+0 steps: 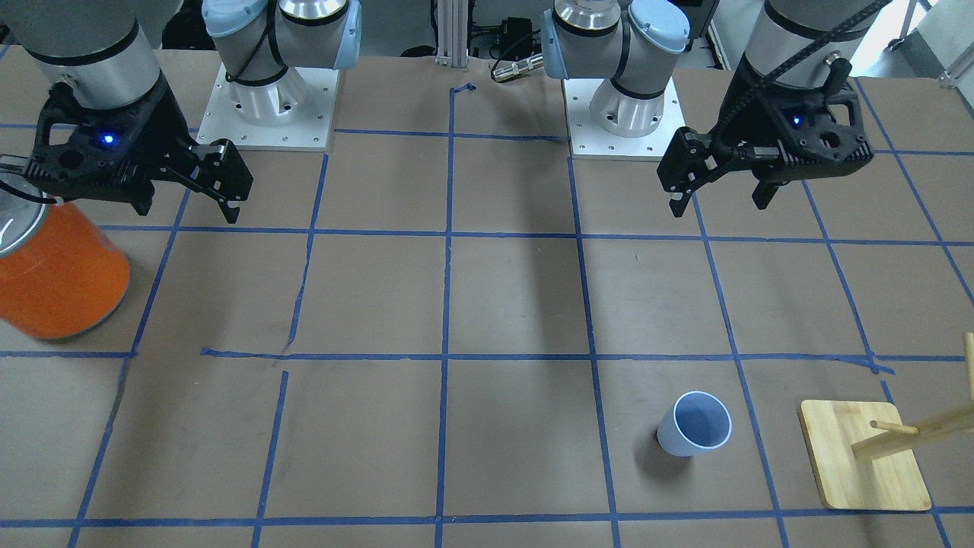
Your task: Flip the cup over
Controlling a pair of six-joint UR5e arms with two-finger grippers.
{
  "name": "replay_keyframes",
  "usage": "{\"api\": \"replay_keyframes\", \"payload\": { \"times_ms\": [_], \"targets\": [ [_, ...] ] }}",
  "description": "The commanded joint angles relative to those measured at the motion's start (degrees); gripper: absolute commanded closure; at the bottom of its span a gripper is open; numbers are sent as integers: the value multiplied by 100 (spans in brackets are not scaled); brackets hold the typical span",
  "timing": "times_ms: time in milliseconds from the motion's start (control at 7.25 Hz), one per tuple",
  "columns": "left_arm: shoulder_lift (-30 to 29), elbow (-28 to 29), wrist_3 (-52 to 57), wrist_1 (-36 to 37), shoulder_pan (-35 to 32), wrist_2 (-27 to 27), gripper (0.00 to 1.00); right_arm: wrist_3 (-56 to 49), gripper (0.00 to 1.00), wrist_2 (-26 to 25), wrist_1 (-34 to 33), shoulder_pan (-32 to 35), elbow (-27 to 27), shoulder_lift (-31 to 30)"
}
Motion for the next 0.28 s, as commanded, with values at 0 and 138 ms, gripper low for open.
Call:
{"api": "replay_keyframes", "payload": {
  "times_ms": [0, 138],
  "targets": [
    [71, -67, -5, 557, 0, -160, 0, 0, 0, -7, 1, 0, 0, 0],
    [98, -110, 4, 562, 0, -257, 0, 0, 0, -7, 1, 0, 0, 0]
  ]
}}
